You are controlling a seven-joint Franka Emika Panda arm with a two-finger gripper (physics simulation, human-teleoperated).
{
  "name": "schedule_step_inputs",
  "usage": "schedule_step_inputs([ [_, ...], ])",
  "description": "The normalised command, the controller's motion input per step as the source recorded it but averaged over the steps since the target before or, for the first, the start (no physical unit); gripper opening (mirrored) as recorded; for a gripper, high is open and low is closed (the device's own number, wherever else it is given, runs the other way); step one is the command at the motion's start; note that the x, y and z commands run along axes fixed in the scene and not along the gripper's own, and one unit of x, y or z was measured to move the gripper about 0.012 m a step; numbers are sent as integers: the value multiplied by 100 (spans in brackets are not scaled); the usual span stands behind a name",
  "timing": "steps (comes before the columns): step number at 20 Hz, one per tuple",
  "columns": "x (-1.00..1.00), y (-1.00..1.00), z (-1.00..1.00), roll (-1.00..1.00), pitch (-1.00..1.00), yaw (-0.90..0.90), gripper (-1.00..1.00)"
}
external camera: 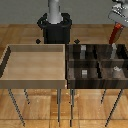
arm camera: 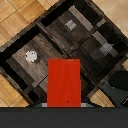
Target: Place the box of cereal into the appropriate compartment.
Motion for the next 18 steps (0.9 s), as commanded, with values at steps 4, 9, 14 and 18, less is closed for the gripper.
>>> schedule_step_inputs([
  [4, -25, -25, -25, 0, 0, 0, -100],
  [9, 0, 0, -60, 0, 0, 0, -100],
  [14, 0, 0, -40, 0, 0, 0, -100],
  [18, -5, 0, -75, 0, 0, 0, -100],
])
